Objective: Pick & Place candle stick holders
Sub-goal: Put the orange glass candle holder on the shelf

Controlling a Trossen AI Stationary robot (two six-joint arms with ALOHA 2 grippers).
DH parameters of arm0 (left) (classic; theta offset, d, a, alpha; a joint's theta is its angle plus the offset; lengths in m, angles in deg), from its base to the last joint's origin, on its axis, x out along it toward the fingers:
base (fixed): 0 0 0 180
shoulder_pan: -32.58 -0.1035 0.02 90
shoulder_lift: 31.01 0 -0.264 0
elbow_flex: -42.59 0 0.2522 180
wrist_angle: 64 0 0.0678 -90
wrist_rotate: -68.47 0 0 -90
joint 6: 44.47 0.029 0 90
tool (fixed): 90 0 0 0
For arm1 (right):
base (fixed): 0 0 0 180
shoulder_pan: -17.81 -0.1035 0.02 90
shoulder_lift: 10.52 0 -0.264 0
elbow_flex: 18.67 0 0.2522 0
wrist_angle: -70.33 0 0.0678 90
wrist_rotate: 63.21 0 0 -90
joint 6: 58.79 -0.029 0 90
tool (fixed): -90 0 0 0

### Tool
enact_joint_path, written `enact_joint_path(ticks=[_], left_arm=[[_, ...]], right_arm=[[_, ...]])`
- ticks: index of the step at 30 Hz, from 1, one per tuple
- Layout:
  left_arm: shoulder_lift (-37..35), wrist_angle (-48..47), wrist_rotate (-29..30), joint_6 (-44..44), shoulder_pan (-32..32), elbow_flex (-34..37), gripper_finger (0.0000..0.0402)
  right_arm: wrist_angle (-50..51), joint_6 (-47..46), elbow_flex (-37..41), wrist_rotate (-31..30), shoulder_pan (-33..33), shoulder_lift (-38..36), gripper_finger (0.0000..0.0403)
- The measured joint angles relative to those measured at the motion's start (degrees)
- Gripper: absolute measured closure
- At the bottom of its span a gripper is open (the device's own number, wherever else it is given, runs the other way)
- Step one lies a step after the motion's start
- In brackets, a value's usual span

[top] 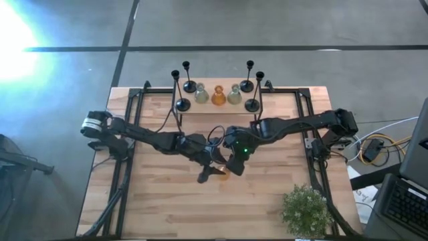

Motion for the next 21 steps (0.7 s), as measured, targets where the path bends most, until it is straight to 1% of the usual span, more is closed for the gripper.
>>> enact_joint_path(ticks=[4,7,16,21], left_arm=[[-0.1,-0.2,-2.3,-1.9,-0.1,0.0,0.0188],[0.0,-0.6,-2.6,-2.5,-0.3,0.1,0.0183],[-0.1,2.1,-3.4,-2.5,-1.0,0.1,0.0139],[-0.1,2.2,-3.3,-0.7,-1.1,0.1,0.0137]], right_arm=[[-0.7,0.8,-0.3,0.0,0.0,0.0,0.0390],[-0.6,1.1,-0.8,0.0,0.1,0.0,0.0390],[-1.3,1.5,-2.7,0.0,0.2,-0.1,0.0390],[-1.4,1.5,-3.3,0.0,0.3,-0.2,0.0390]])
